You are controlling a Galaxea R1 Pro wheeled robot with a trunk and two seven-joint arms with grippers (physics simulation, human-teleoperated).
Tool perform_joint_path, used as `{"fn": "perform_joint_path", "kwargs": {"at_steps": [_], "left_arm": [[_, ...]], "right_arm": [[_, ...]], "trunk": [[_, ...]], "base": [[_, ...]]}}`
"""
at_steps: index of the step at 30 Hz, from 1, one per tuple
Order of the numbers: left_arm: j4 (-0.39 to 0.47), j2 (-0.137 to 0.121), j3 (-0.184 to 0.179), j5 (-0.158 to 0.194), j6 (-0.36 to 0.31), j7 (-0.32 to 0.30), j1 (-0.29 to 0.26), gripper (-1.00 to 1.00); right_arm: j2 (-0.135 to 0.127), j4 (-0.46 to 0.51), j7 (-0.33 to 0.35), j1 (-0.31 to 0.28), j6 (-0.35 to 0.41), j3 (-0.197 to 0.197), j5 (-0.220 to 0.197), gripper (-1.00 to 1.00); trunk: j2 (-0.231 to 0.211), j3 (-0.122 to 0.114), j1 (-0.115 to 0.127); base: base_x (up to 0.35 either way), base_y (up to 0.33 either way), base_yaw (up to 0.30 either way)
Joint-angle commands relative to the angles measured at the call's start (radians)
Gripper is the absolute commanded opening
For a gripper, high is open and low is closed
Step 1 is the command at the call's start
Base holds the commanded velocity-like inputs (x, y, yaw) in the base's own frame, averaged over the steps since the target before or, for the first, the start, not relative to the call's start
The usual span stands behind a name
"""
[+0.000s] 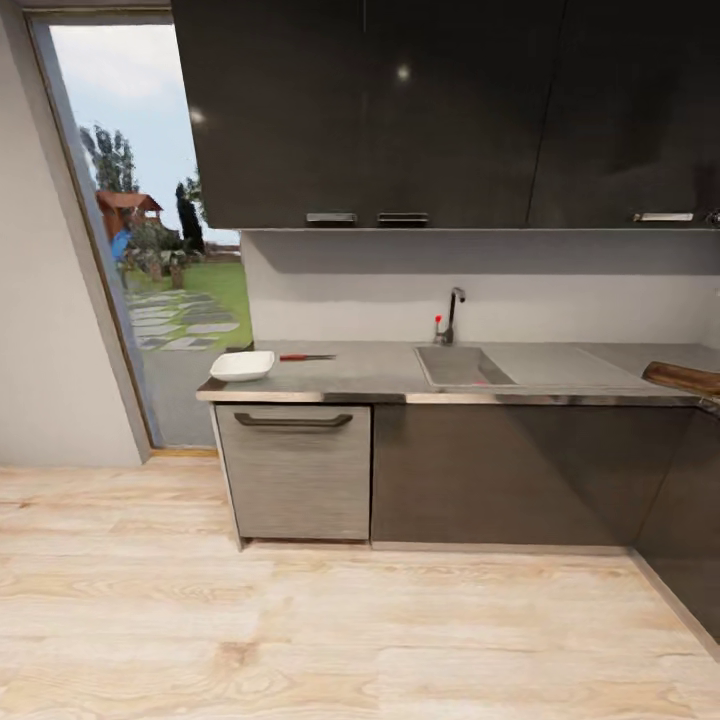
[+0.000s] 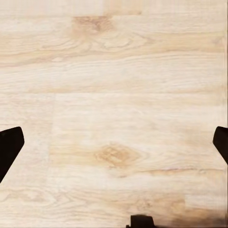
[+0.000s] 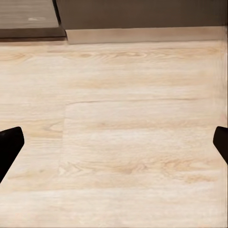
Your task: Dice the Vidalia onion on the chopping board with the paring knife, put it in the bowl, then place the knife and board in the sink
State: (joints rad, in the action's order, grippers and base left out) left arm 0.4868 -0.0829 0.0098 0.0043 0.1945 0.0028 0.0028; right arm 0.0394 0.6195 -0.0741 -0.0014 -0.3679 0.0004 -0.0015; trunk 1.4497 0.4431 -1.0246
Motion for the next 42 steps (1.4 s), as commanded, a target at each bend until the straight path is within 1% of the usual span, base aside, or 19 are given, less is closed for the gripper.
{"fn": "perform_joint_path", "kwargs": {"at_steps": [1, 8, 28, 42], "left_arm": [[0.001, 0.000, 0.001, 0.000, 0.002, 0.000, 0.000, 1.00], [0.001, 0.000, 0.000, 0.000, 0.002, 0.000, 0.000, 1.00], [-0.001, 0.000, 0.000, 0.001, 0.002, 0.000, 0.000, 1.00], [-0.001, 0.000, 0.000, 0.001, 0.002, 0.000, 0.000, 1.00]], "right_arm": [[0.000, 0.000, -0.002, 0.000, -0.002, 0.000, 0.000, 1.00], [-0.001, 0.000, -0.001, 0.000, -0.002, 0.001, 0.000, 1.00], [0.000, 0.000, -0.001, 0.000, -0.002, 0.001, 0.000, 1.00], [-0.001, 0.000, -0.001, 0.000, -0.002, 0.001, 0.000, 1.00]], "trunk": [[0.000, 0.000, 0.000], [0.000, -0.004, 0.000], [0.000, -0.018, 0.000], [0.000, -0.006, 0.000]], "base": [[0.227, -0.209, -0.222], [0.176, -0.104, -0.255], [0.008, -0.003, -0.257], [0.000, 0.000, -0.227]]}}
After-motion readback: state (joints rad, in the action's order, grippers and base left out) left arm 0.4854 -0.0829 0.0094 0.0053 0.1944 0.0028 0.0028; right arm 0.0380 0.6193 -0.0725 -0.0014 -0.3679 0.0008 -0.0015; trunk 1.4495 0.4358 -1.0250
